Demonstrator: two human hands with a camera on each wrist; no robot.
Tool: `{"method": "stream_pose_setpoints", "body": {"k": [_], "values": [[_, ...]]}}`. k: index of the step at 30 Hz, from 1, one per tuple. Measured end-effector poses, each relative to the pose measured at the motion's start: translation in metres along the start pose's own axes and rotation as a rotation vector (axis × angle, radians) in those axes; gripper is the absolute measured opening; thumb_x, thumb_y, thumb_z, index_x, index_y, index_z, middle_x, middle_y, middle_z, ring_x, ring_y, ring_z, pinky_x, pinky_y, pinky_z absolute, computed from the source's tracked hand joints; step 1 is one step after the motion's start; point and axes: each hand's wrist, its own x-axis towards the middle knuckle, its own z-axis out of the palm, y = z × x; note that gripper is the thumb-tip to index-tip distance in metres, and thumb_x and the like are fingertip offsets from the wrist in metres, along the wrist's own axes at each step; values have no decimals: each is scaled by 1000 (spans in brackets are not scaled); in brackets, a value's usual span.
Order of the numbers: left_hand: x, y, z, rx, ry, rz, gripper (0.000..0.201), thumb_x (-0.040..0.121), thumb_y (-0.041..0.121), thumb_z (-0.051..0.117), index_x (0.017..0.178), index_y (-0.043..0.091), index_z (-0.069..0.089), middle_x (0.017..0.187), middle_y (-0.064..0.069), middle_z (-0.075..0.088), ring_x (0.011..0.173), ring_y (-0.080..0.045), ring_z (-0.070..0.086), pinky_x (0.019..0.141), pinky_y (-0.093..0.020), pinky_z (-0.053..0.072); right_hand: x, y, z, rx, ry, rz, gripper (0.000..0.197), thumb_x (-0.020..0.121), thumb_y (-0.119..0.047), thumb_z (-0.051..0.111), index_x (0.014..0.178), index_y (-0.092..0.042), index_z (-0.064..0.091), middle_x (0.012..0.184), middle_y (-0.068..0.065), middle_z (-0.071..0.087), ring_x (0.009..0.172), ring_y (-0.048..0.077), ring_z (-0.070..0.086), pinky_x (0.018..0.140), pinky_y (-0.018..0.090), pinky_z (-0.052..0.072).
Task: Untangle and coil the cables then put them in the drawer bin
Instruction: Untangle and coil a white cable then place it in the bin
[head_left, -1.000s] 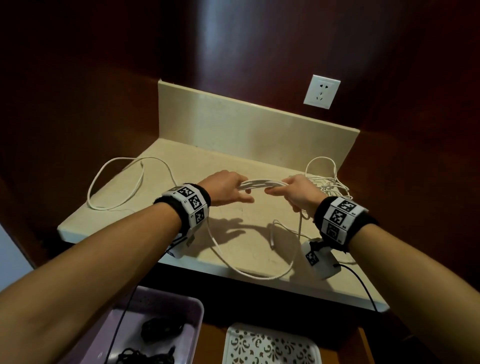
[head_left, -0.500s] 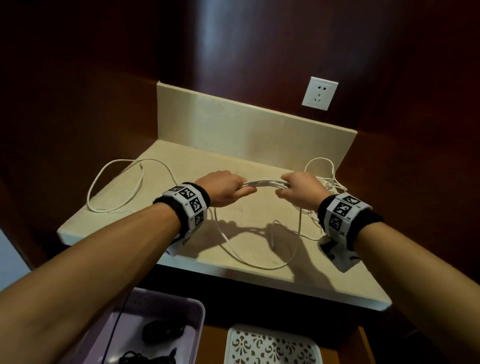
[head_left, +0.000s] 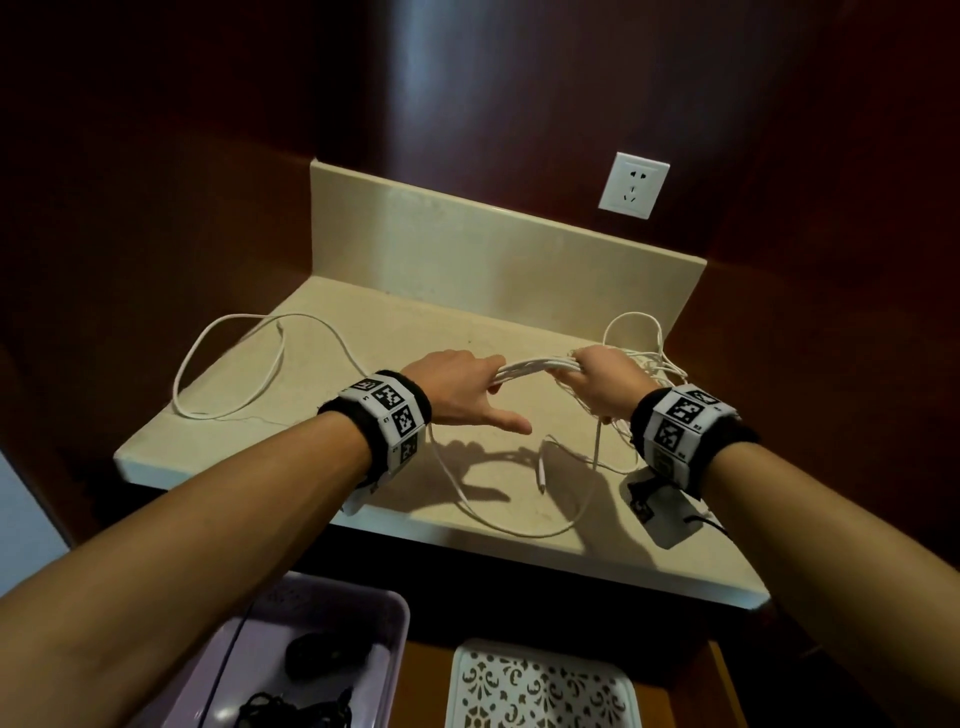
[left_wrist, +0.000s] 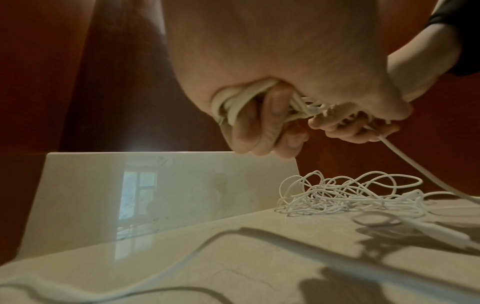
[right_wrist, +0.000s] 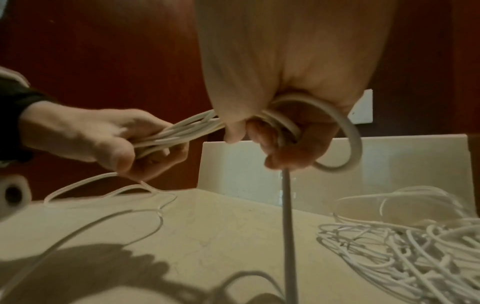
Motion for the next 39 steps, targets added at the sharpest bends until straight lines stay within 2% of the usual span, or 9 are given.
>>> {"method": "stream_pose_setpoints", "body": {"k": [3, 8, 11, 13, 17, 23, 26, 32, 39], "values": [[0, 2, 1, -31, 27, -1, 82, 65, 83, 57, 115, 20, 43, 93, 7, 52, 80, -20, 52, 69, -32, 40, -1, -4, -1, 232, 52, 43, 37, 99, -39, 48, 89, -6, 60, 63, 7, 56, 50, 21, 52, 46, 27, 39], [1, 8, 7, -21, 40, -13, 93, 62, 87, 55, 122, 18, 38, 104, -1, 62, 80, -23, 55, 71, -35, 45, -2, -12, -4, 609, 97, 112, 27, 94, -24, 61, 71, -11, 56, 56, 10, 53, 47, 22, 48, 48, 31, 38], [1, 6, 5, 18, 72, -44, 68, 78, 77, 51, 110, 17, 44, 96, -2, 61, 77, -23, 52, 68, -34, 43, -4, -13, -7, 722, 57, 126, 27, 84, -8, 71, 63, -11, 54, 55, 8, 50, 47, 19, 45, 46, 27, 37], [2, 2, 0, 57, 115, -60, 50, 88, 68, 46, 93, 18, 44, 84, -4, 60, 70, -23, 50, 65, -34, 43, -5, -11, -7, 663, 34, 104, 23, 84, -4, 69, 67, -11, 55, 59, 8, 53, 51, 18, 48, 50, 27, 38], [4, -3, 0, 97, 101, -73, 51, 87, 70, 44, 81, 19, 46, 69, 0, 53, 63, -20, 50, 62, -34, 44, -5, -9, -3, 237, 9, 45, 23, 98, -31, 51, 88, -11, 57, 75, 7, 67, 71, 23, 65, 71, 35, 50], [-2, -2, 7, -68, -83, -5, 75, 65, 80, 62, 110, 23, 46, 78, 5, 54, 73, -16, 53, 66, -33, 40, -2, -7, 1, -101, -18, 29, 36, 101, -43, 42, 88, -11, 53, 85, 11, 65, 83, 32, 63, 68, 34, 45], [-5, -2, 11, -117, -119, 33, 86, 61, 77, 67, 120, 22, 40, 74, 8, 49, 69, -15, 50, 66, -33, 38, 0, -9, 3, -38, 18, 24, 32, 99, -39, 47, 87, -10, 54, 80, 11, 61, 81, 33, 63, 66, 34, 45], [-9, -1, 18, -146, -126, 18, 84, 61, 78, 67, 116, 21, 40, 73, 9, 48, 68, -13, 49, 65, -33, 36, 2, -14, 4, 396, 24, 107, 20, 90, -25, 67, 82, -7, 64, 59, 9, 57, 47, 20, 48, 44, 24, 36], [-17, 2, 29, -150, -279, 57, 88, 57, 73, 75, 117, 23, 36, 76, 6, 51, 77, -22, 54, 69, -33, 38, -1, -9, 18, 243, -56, 108, 8, 85, -11, 68, 82, -7, 62, 62, 6, 56, 56, 22, 53, 51, 28, 41]]}}
